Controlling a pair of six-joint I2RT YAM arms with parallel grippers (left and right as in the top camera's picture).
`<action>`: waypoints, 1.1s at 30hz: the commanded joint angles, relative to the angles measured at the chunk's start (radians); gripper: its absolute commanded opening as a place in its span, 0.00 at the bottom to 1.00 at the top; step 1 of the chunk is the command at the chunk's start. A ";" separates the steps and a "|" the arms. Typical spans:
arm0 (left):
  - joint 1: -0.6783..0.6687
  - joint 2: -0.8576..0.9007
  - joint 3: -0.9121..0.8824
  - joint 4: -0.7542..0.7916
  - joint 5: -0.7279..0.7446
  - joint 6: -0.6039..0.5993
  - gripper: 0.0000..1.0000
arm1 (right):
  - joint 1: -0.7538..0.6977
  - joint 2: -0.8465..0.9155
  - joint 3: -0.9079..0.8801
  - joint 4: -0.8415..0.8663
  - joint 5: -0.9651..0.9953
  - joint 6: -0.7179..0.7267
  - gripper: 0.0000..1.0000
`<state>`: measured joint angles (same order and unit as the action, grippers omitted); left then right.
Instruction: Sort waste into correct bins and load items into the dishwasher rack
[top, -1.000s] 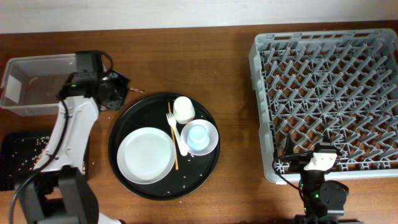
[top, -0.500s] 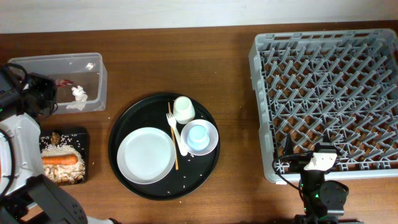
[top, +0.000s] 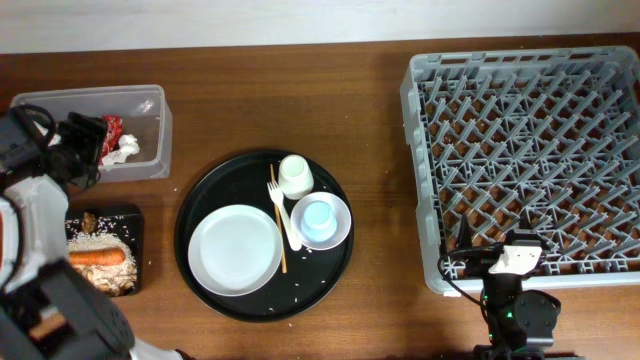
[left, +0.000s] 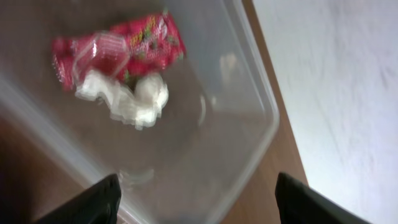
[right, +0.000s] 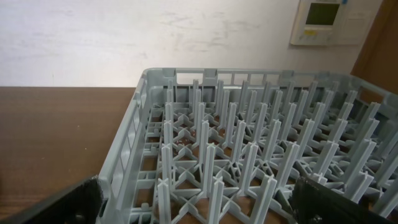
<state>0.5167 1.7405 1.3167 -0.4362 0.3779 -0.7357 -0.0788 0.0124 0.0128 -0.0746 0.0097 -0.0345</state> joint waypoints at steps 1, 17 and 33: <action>-0.002 -0.196 0.008 -0.146 0.032 0.023 0.79 | -0.001 -0.006 -0.007 -0.004 0.002 -0.003 0.99; -0.002 -0.512 0.005 -1.009 0.016 0.314 0.79 | -0.001 -0.006 -0.007 -0.004 0.002 -0.003 0.99; -0.001 -0.735 -0.233 -0.909 0.002 0.254 0.92 | -0.001 -0.006 -0.007 0.070 -0.107 -0.003 0.99</action>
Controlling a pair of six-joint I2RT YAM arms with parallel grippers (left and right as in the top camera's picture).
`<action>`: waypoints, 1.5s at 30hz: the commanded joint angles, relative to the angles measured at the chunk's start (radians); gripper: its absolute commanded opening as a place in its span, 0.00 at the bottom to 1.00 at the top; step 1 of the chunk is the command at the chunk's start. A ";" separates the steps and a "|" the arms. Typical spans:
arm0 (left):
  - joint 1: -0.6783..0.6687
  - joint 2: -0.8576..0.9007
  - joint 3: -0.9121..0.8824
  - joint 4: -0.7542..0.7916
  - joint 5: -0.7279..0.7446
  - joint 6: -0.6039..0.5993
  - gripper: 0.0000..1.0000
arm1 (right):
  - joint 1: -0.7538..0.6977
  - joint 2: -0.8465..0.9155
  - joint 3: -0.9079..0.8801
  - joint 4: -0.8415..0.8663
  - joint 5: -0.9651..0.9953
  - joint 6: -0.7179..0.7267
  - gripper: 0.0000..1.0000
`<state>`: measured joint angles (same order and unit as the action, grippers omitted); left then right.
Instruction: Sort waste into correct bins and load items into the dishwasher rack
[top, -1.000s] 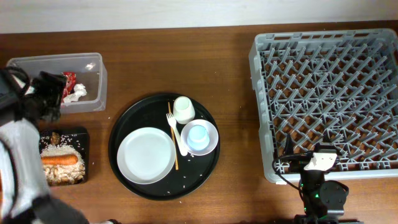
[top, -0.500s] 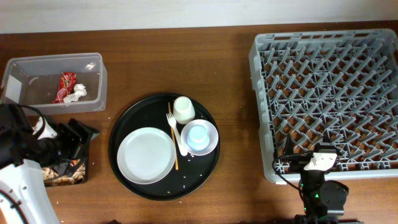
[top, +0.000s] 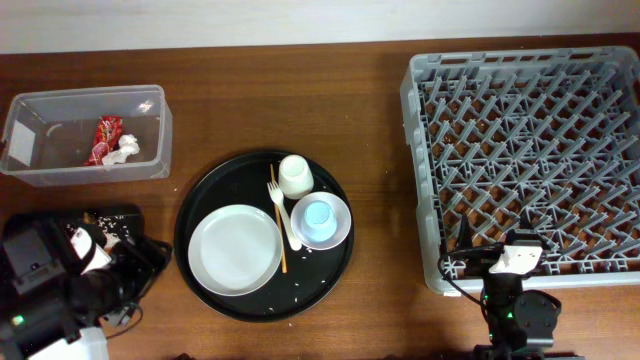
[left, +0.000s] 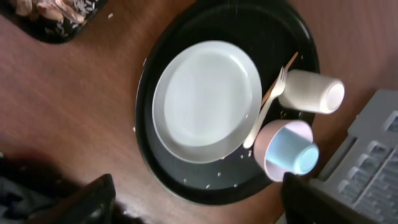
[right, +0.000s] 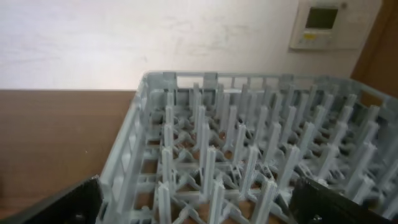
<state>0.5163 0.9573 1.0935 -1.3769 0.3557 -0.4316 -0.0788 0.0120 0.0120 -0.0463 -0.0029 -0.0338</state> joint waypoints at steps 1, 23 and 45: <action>-0.001 0.069 -0.010 0.039 0.025 -0.050 0.93 | -0.001 -0.006 -0.006 0.042 -0.102 -0.003 0.99; -0.001 0.282 -0.010 0.188 0.014 -0.050 0.99 | 0.000 0.102 0.271 0.292 -0.838 0.811 0.98; -0.001 0.282 -0.010 0.188 0.014 -0.050 0.99 | 0.821 1.536 1.300 -0.792 0.003 0.233 0.99</action>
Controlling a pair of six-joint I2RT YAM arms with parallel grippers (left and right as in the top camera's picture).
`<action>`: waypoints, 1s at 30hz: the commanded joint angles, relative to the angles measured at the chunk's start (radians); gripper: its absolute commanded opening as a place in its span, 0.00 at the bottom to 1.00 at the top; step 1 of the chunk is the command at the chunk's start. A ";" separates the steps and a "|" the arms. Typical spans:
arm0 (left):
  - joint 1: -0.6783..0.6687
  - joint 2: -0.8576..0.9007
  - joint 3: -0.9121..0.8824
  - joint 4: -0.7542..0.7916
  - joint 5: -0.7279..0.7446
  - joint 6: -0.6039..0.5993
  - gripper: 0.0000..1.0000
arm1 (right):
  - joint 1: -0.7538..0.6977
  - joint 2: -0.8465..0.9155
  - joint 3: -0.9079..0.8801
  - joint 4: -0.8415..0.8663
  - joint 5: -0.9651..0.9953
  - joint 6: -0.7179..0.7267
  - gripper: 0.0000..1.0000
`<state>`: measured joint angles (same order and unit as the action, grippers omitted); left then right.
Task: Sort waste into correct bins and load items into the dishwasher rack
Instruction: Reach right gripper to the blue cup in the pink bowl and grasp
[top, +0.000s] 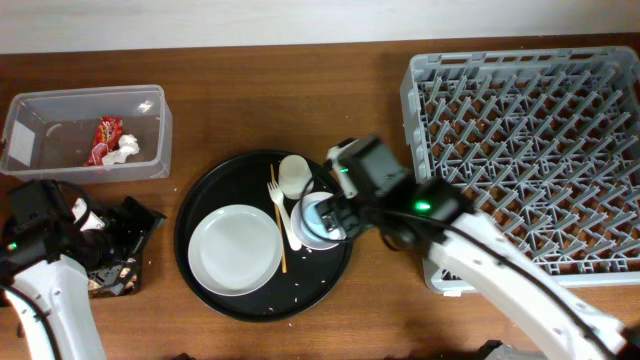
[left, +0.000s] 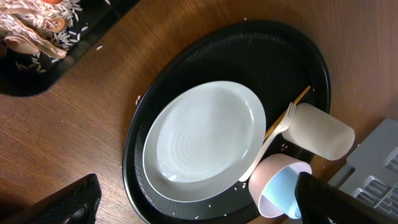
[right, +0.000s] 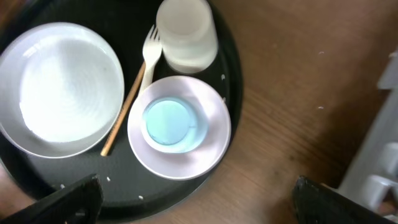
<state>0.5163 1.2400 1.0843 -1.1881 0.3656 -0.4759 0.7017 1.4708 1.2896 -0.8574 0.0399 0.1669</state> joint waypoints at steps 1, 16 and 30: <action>-0.001 0.000 -0.001 -0.001 0.004 -0.005 0.99 | 0.045 0.102 0.023 0.031 -0.047 0.033 0.99; -0.001 0.000 -0.001 -0.001 0.004 -0.005 0.99 | 0.045 0.321 0.023 0.179 -0.027 0.082 0.99; -0.001 0.000 -0.001 -0.001 0.004 -0.005 0.99 | 0.045 0.365 0.023 0.180 -0.006 0.131 0.74</action>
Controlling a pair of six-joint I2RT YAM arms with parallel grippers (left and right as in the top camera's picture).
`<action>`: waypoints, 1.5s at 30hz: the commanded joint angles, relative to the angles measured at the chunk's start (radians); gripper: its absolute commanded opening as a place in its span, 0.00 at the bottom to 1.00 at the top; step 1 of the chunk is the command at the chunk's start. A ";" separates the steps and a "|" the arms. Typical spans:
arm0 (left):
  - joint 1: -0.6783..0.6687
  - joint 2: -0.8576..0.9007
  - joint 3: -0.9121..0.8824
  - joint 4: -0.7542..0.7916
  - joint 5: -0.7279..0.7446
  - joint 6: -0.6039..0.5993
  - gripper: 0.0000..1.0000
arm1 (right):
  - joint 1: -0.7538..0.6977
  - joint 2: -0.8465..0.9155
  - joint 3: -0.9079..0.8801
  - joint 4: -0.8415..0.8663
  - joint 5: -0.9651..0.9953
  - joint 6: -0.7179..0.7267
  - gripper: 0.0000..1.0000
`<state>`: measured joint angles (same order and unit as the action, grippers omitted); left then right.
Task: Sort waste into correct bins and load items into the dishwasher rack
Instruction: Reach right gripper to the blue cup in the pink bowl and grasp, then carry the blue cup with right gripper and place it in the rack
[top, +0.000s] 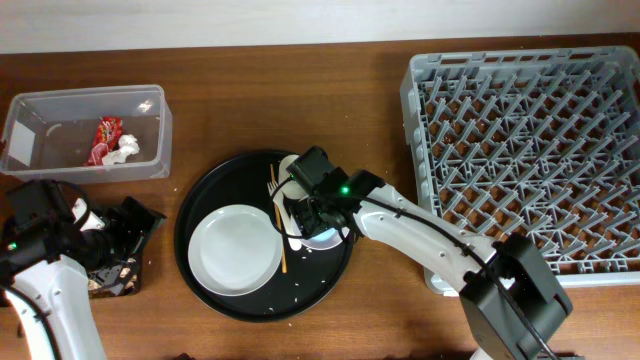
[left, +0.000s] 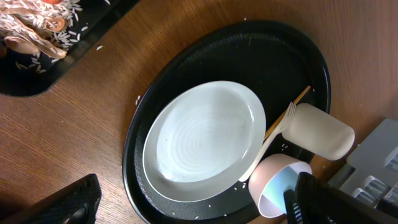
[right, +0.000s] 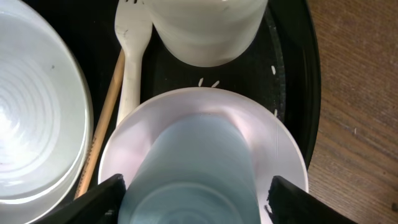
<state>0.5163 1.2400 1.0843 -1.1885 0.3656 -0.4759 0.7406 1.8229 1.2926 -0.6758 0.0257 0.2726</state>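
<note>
A black round tray (top: 200, 270) carries a white plate (top: 234, 248), a white fork (right: 132, 37), a wooden stick (top: 281, 250), a cream cup (right: 205, 28) on its side and a pink bowl (right: 273, 155). A light blue cup (right: 193, 168) lies in the bowl. My right gripper (right: 196, 196) is low over the bowl, open, one finger on each side of the blue cup. My left gripper (left: 193, 199) hovers open at the table's left front, looking toward the tray. The grey dishwasher rack (top: 530, 150) stands at the right with nothing in it.
A clear bin (top: 85, 130) at the back left holds a red wrapper (top: 105, 135) and a crumpled white tissue (top: 125, 148). A black food tray (left: 37, 37) with rice and scraps sits at the left front, partly under my left arm.
My right gripper was above the pink bowl and is now lower, with its open fingers on both sides of the blue cup. The left arm has not moved.
My left gripper was open over the clear bin, wrapper and tissue inside, while the right arm sat at the rack's front. Then the left arm was back at the left front. Later the right arm was over the tray, and now it straddles the blue cup.
</note>
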 joint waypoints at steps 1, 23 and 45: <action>-0.001 0.000 -0.001 -0.001 0.004 -0.005 0.99 | 0.006 0.013 0.019 -0.005 0.008 0.026 0.70; -0.001 0.000 -0.001 -0.001 0.004 -0.005 0.99 | -0.228 -0.292 0.306 -0.357 -0.014 0.084 0.43; -0.001 0.000 -0.001 -0.001 0.004 -0.005 0.99 | -1.370 0.014 0.407 -0.344 0.092 -0.059 0.73</action>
<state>0.5163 1.2400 1.0843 -1.1881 0.3660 -0.4759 -0.6235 1.8317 1.6844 -1.0176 0.0738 0.2192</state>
